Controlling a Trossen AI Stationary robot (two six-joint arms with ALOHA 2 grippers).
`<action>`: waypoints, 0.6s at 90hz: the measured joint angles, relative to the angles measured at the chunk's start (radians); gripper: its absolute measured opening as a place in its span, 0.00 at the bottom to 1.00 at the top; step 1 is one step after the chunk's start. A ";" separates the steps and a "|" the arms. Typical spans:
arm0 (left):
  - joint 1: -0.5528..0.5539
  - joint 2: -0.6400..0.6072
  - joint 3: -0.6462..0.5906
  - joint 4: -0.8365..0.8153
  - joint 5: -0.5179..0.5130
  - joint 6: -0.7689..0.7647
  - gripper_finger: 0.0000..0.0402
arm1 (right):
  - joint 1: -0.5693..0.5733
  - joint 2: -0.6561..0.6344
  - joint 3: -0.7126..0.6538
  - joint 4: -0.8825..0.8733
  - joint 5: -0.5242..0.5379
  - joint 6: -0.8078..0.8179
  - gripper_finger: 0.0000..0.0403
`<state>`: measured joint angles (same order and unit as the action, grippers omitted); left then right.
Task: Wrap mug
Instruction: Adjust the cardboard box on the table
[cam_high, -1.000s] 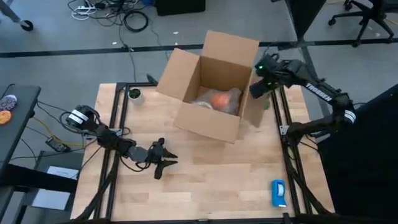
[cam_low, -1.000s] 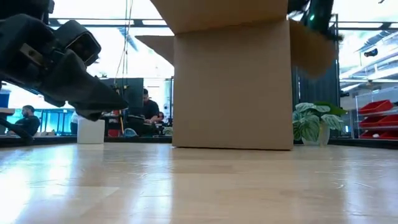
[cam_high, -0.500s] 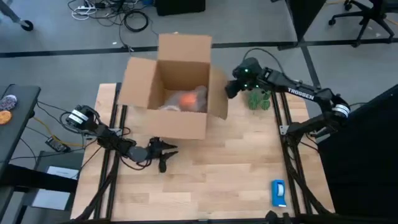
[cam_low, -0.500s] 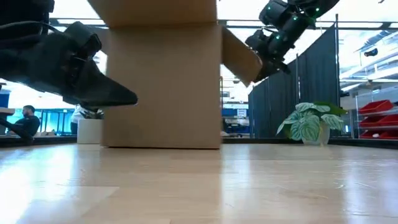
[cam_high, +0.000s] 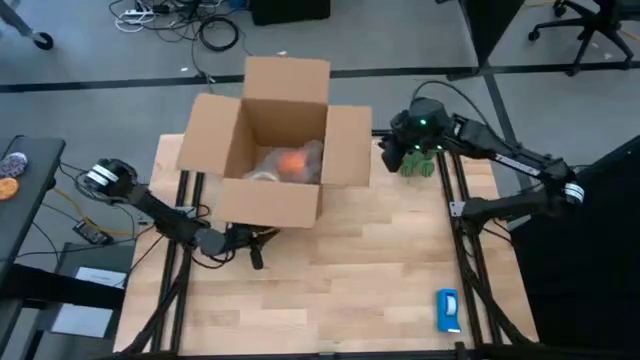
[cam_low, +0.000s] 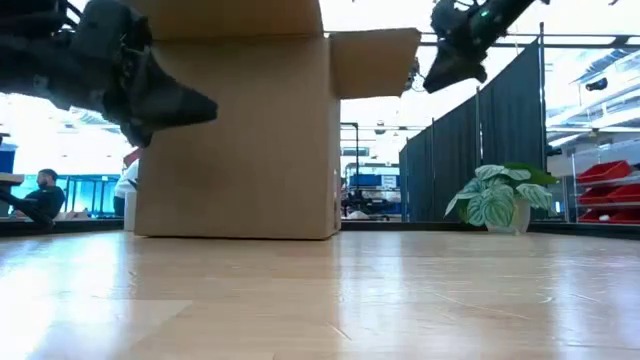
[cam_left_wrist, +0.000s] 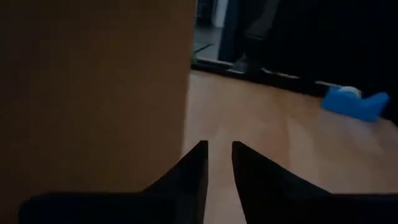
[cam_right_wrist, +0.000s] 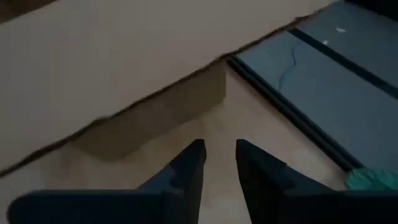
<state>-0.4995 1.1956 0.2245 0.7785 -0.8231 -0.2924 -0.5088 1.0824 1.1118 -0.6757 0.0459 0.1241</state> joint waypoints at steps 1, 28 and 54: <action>0.000 -0.016 0.008 -0.031 0.001 0.000 0.11 | 0.003 -0.005 0.000 -0.008 0.005 0.000 0.18; -0.001 -0.231 0.442 -1.278 0.028 -0.298 0.01 | 0.102 -0.077 0.000 -0.200 0.159 0.029 0.18; -0.006 -0.222 0.519 -2.000 0.154 -0.929 0.00 | 0.198 -0.080 0.000 -0.305 0.249 0.081 0.18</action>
<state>-0.5060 0.9733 0.7438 -1.2212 -0.6688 -1.2217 -0.3108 1.0023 1.1122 -0.9806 0.2945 0.2049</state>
